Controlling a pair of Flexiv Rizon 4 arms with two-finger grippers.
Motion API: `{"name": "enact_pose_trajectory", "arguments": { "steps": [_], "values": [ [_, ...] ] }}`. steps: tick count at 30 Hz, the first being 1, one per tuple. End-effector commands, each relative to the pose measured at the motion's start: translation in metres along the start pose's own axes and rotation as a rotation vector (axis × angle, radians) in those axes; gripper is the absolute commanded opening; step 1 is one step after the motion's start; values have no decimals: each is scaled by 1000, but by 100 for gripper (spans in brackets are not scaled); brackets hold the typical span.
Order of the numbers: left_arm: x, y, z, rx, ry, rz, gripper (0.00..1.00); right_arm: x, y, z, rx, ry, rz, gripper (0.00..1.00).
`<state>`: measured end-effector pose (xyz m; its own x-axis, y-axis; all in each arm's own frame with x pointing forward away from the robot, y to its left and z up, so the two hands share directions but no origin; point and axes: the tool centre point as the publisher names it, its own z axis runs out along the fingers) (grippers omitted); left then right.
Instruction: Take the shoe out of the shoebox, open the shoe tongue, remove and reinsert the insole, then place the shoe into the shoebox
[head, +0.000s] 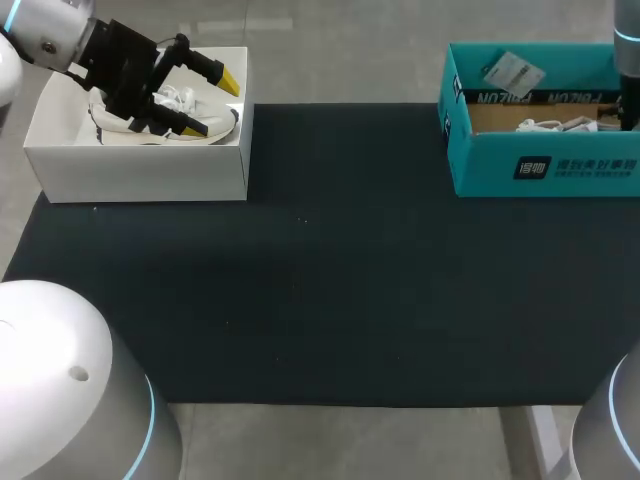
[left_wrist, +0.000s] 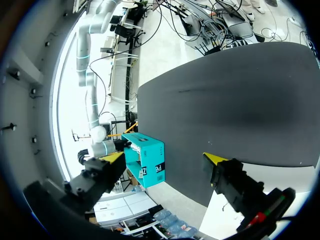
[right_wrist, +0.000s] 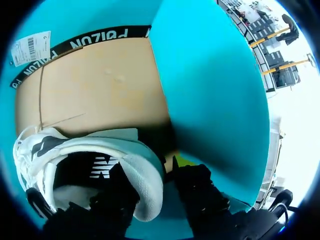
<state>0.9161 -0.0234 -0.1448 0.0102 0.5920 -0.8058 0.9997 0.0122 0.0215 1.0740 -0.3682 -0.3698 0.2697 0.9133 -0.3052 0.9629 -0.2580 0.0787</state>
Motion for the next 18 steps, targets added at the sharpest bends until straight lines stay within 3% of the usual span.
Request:
{"name": "enact_pose_trajectory", "arguments": {
  "steps": [1,18],
  "values": [
    [0,0,0,0,2,1,100,-6,-6,-18,-21,6,13,100],
    [0,0,0,0,2,1,100,1,-18,-123,-154,121,71,100]
  ]
}}
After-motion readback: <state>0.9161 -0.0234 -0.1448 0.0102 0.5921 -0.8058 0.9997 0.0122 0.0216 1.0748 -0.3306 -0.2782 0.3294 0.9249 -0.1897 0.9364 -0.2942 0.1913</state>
